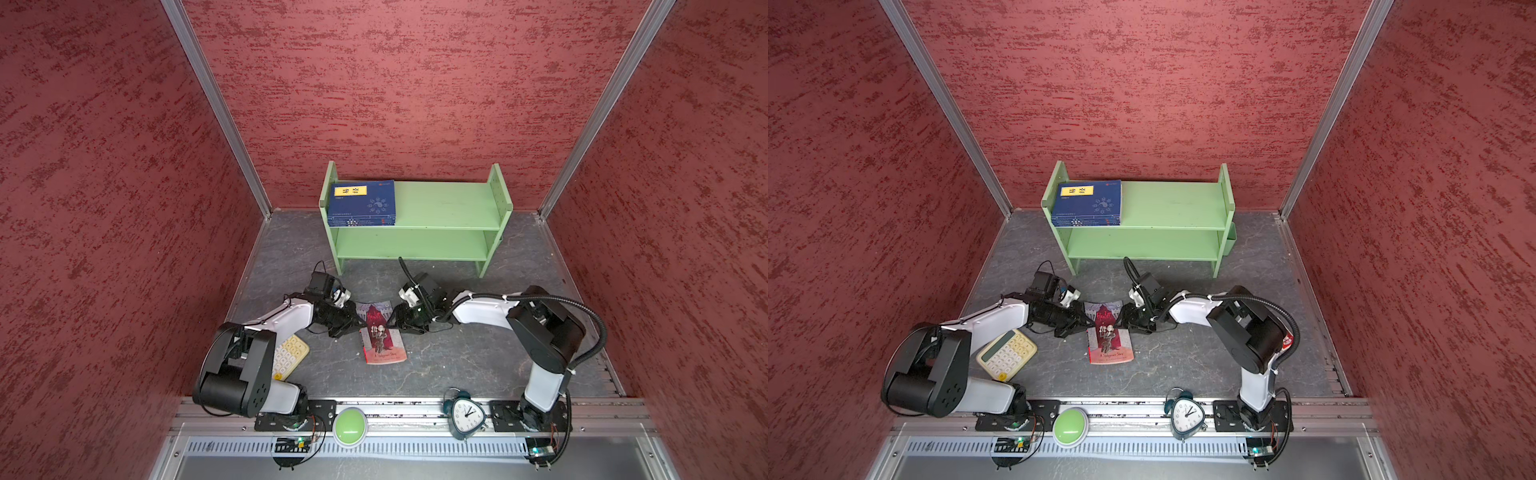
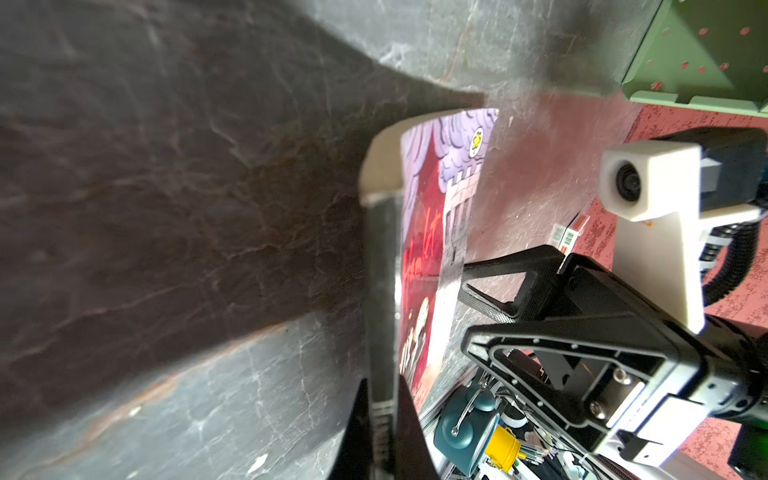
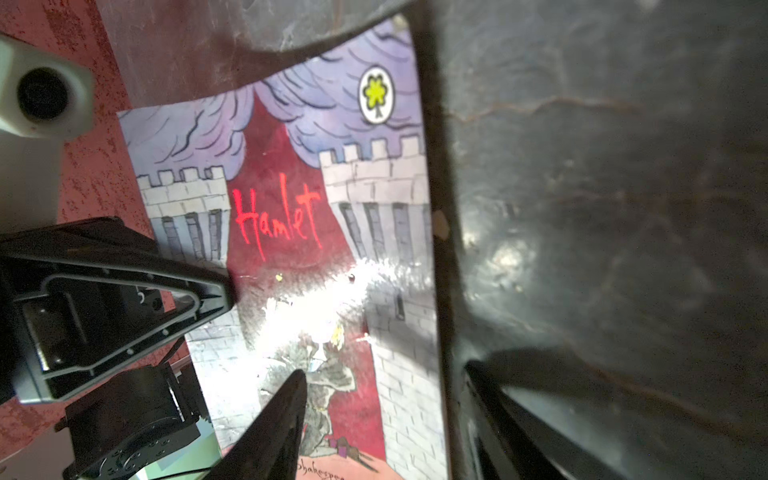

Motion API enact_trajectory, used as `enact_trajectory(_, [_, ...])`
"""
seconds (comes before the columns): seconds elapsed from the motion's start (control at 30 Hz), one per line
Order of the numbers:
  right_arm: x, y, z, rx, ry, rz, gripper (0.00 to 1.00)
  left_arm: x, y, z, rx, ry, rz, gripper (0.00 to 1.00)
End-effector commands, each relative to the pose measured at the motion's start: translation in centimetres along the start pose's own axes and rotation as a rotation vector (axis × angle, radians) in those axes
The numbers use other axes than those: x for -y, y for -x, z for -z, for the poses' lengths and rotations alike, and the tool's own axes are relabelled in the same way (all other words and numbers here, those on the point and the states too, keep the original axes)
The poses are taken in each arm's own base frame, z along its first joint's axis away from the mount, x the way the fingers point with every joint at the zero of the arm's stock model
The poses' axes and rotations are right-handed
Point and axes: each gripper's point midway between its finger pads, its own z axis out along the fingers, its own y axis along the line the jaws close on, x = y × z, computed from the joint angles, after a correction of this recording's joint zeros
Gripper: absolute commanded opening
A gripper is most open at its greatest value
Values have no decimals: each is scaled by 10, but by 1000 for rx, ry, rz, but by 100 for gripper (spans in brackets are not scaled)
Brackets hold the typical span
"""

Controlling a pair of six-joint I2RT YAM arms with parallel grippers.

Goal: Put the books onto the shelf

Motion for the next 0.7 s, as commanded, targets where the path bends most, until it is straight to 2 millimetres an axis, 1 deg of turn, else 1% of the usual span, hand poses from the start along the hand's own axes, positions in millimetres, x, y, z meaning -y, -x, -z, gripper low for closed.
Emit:
enact_trajectory(0.0, [13, 5, 13, 67, -61, -49, 61, 13, 6, 11, 27, -23, -20, 0])
enact_trajectory(0.07, [12, 7, 23, 105, -64, -63, 61, 21, 7, 16, 21, -40, -29, 0])
enact_trajectory(0.17, [10, 9, 42, 169, -66, -86, 62, 39, 3, 26, -7, -88, -37, 0])
enact_trajectory(0.33, [-4, 2, 69, 205, -21, -107, 63, 60, -5, 43, -33, -138, -22, 0])
enact_trajectory(0.43, [-16, -5, 87, 228, 51, -135, 64, 76, -7, 53, -30, -183, -25, 0])
enact_trajectory(0.53, [-30, -10, 106, 257, 130, -155, 64, 93, -3, 63, -6, -217, -58, 0])
enact_trajectory(0.67, [-43, -12, 134, 327, 197, -171, 65, 114, 11, 77, 59, -258, -102, 0])
